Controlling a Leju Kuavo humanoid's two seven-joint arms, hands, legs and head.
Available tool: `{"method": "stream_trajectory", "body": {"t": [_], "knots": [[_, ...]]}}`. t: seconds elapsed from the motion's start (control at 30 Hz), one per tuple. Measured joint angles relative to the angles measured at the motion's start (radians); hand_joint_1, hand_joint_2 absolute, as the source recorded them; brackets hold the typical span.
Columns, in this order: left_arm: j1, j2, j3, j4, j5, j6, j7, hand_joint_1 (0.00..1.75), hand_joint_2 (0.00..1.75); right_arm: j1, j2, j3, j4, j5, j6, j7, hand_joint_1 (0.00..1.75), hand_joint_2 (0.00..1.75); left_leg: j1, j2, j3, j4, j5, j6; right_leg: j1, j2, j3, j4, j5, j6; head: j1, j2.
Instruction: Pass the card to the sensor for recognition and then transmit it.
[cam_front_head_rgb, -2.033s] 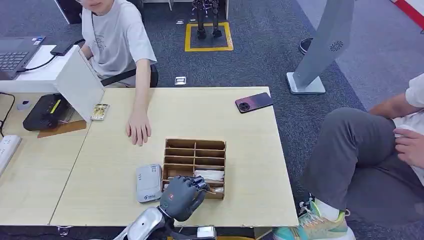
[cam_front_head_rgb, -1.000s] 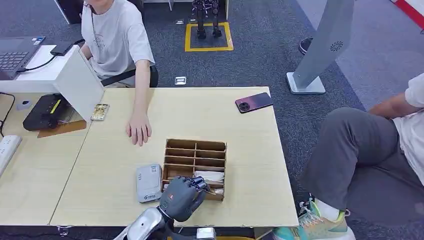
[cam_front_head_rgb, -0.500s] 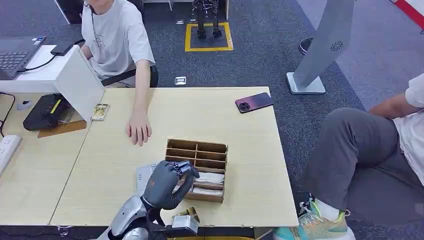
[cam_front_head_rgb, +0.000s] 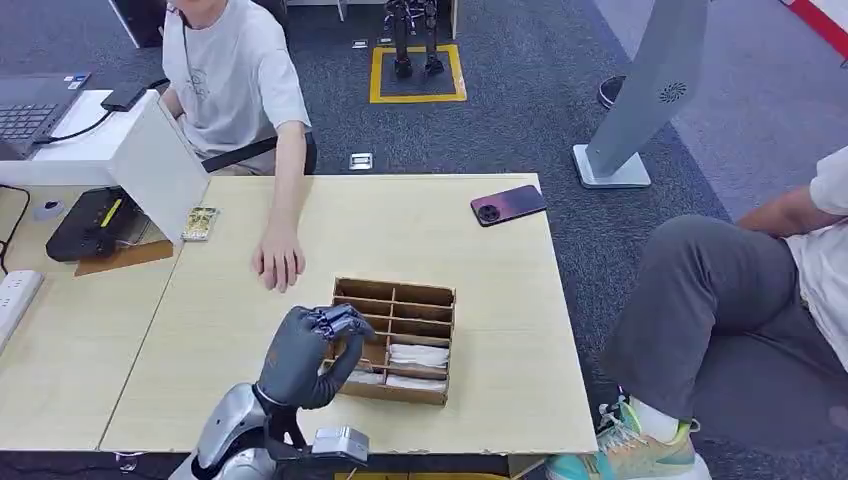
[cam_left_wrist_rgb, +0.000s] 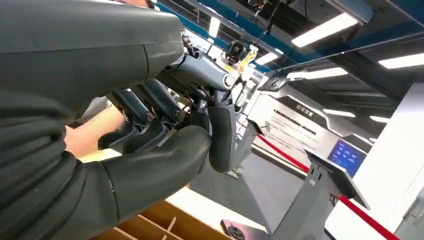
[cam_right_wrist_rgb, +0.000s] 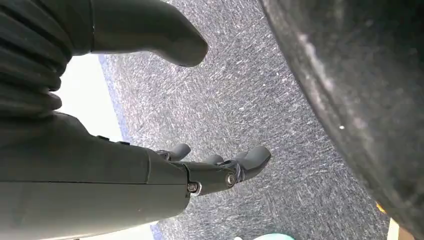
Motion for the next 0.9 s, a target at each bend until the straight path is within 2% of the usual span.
{"method": "stream_trajectory", "body": {"t": [0.2,0.23,0.27,0.4,0.57,0.67,0.77,0.9], "knots": [[0.002,0.005,0.006,-0.005,0.007,0.002,-0.002,1.75,1.75,0.000,0.000,0.000,0.000,0.000,0.000,0.000,0.00,1.75,0.000,0.000,0.000,0.000,0.000,0.000,0.000,0.000,0.000,0.000,0.000,0.000,0.000,0.000],[0.002,0.007,0.008,-0.006,0.010,0.002,-0.005,0.82,1.75,0.000,0.000,0.000,0.000,0.000,0.000,0.000,0.00,1.75,0.000,0.000,0.000,0.000,0.000,0.000,0.000,0.000,0.000,0.000,0.000,0.000,0.000,0.000],[0.003,0.008,0.009,-0.009,0.012,0.002,-0.006,0.00,1.75,0.000,0.000,0.000,0.000,0.000,0.000,0.000,0.00,1.75,0.000,0.000,0.000,0.000,0.000,0.000,0.000,0.000,0.000,0.000,0.000,0.000,0.000,0.000],[0.004,0.008,0.011,-0.011,-0.022,-0.010,0.002,0.00,1.75,0.000,0.000,0.000,0.000,0.000,0.000,0.000,0.00,1.75,0.000,0.000,0.000,0.000,0.000,0.000,0.000,0.000,0.000,0.000,0.000,0.000,0.000,0.000],[0.003,0.006,0.011,0.004,-0.202,0.025,0.092,0.00,1.75,0.000,0.000,0.000,0.000,-0.002,0.000,0.002,0.00,1.75,0.000,0.000,0.000,0.000,0.000,0.000,0.000,0.000,0.000,0.000,0.000,0.000,0.000,0.000],[-0.004,0.001,0.011,0.027,-0.338,0.050,0.169,0.00,1.75,0.000,0.000,0.000,0.000,-0.002,0.000,0.005,0.00,1.75,0.000,0.000,0.000,0.000,0.000,0.000,0.000,0.000,0.000,0.000,0.000,0.000,0.000,0.000],[-0.014,-0.013,0.010,0.050,-0.373,0.050,0.205,0.00,1.75,0.000,0.000,0.000,0.000,-0.006,-0.001,0.006,0.00,1.75,0.000,0.000,0.000,0.000,0.000,0.000,0.000,0.000,0.000,0.000,0.000,0.000,0.000,0.000],[-0.019,-0.029,0.006,0.082,-0.380,0.050,0.219,0.00,1.75,0.001,0.000,0.000,0.000,-0.012,0.000,0.010,0.00,1.75,0.000,0.000,0.001,0.000,0.000,0.000,0.000,0.000,0.000,0.000,0.000,0.000,0.000,0.000]]}}
